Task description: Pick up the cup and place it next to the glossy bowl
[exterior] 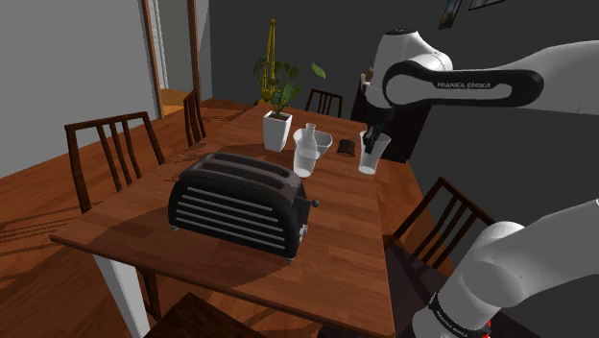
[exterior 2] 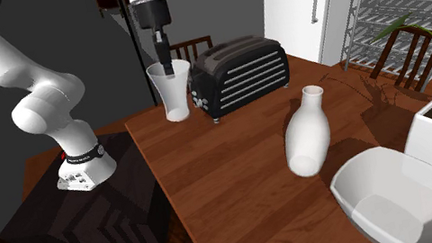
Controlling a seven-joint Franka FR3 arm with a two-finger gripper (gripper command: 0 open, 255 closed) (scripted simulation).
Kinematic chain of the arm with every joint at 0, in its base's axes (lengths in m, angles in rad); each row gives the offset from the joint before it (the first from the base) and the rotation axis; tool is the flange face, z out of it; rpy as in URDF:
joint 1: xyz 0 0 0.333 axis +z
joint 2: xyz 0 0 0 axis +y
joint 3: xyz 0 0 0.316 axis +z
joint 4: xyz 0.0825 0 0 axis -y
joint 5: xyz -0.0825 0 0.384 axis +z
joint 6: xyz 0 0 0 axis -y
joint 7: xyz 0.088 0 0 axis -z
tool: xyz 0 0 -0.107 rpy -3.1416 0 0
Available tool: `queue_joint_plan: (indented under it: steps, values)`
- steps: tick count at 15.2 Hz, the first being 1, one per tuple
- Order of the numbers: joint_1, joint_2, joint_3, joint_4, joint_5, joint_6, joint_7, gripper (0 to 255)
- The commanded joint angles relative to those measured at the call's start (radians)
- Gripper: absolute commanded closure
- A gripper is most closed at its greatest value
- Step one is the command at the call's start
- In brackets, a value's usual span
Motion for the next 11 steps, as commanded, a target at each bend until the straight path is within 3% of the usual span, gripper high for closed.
queue_joint_plan:
  steps: [1, 11]
  values:
    - [-0.011, 0.043, -0.021, 0.043, -0.008, 0.007, -0.027, 255]
    - [-0.068, 0.349, -0.143, 0.329, -0.008, 0.07, -0.197, 255]
